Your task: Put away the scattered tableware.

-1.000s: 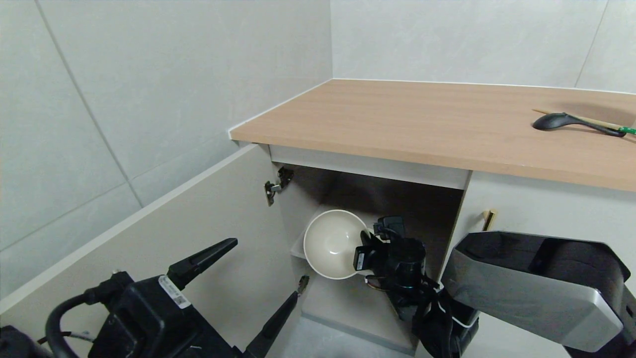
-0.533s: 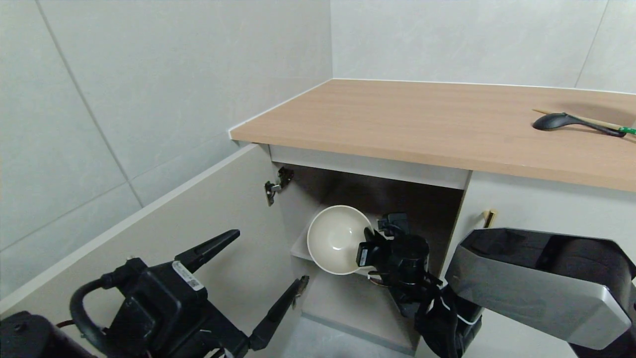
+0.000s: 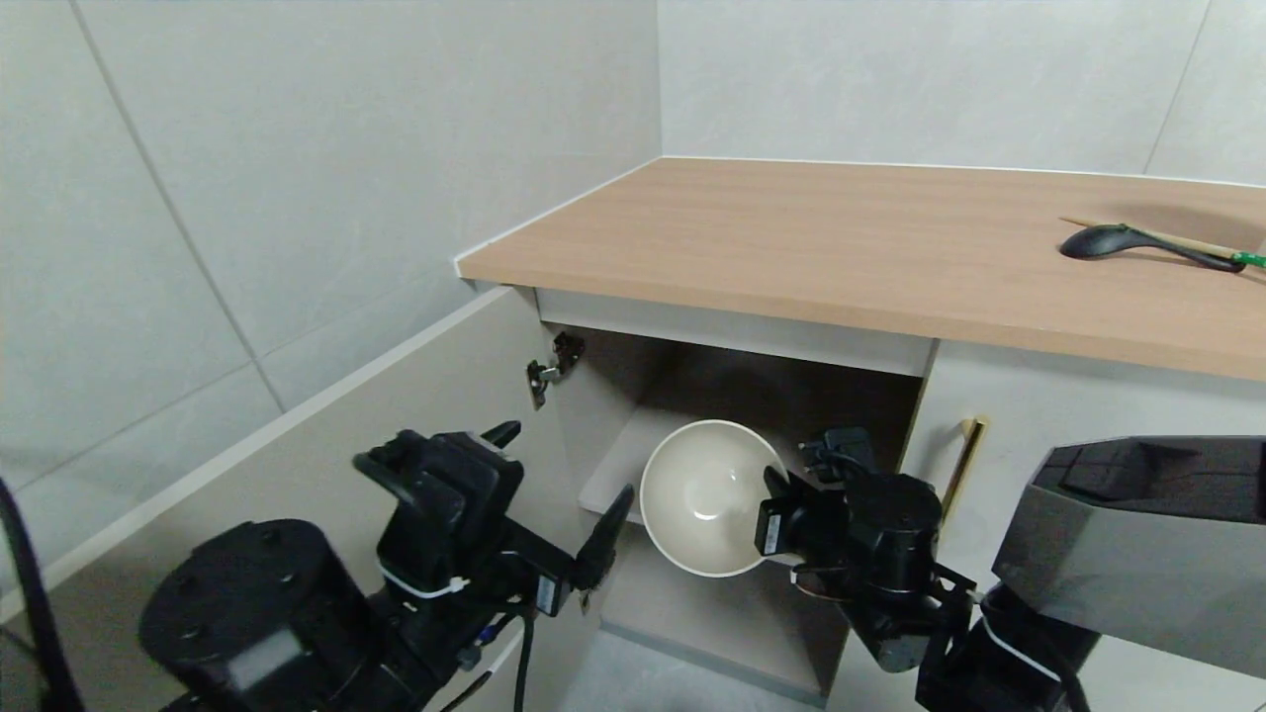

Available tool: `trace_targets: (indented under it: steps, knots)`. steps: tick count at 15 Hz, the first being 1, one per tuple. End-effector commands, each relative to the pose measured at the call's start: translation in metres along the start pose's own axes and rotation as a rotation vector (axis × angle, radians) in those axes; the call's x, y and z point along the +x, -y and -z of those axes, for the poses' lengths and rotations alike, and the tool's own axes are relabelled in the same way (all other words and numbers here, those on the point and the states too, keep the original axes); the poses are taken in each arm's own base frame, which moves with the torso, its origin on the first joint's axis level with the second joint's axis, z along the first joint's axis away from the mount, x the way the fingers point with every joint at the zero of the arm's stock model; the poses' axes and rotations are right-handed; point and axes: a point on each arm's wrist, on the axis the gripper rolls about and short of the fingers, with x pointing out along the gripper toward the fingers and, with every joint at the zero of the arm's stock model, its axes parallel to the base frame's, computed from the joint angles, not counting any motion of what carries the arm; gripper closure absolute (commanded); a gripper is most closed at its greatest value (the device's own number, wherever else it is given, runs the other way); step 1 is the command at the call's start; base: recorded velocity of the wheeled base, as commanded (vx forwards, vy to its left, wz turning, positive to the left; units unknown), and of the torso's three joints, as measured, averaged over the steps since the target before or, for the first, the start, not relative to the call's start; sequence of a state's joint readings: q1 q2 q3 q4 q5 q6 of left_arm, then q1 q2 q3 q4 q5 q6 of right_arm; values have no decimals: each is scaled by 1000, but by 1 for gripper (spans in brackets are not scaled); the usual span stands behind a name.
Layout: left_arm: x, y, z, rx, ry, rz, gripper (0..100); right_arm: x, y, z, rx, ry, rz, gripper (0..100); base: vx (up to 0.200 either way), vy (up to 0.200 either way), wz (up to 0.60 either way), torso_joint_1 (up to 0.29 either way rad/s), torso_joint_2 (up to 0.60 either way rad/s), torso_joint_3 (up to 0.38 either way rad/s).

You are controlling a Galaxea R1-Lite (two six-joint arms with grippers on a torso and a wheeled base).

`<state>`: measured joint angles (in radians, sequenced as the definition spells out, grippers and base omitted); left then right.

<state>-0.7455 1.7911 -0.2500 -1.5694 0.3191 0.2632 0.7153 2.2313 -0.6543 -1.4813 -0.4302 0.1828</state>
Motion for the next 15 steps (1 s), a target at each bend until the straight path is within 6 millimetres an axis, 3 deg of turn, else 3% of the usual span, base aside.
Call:
trace_targets:
  steps: [1, 6, 9, 15]
  knots:
    - [23, 22, 30, 13, -105, 6, 0, -15, 4, -13, 4, 9, -2, 100, 0, 0, 0, 0, 0, 0]
    - [32, 39, 41, -90, -143, -21, 0, -12, 2, -10, 17, 39, -15, 100, 0, 0, 0, 0, 0, 0]
    - [55, 46, 49, -97, -133, -43, 0, -13, 1, -16, 33, 73, -23, 100, 0, 0, 0, 0, 0, 0]
    - [56, 54, 37, -130, -93, -69, 0, -14, -3, -16, 32, 77, -34, 100, 0, 0, 0, 0, 0, 0]
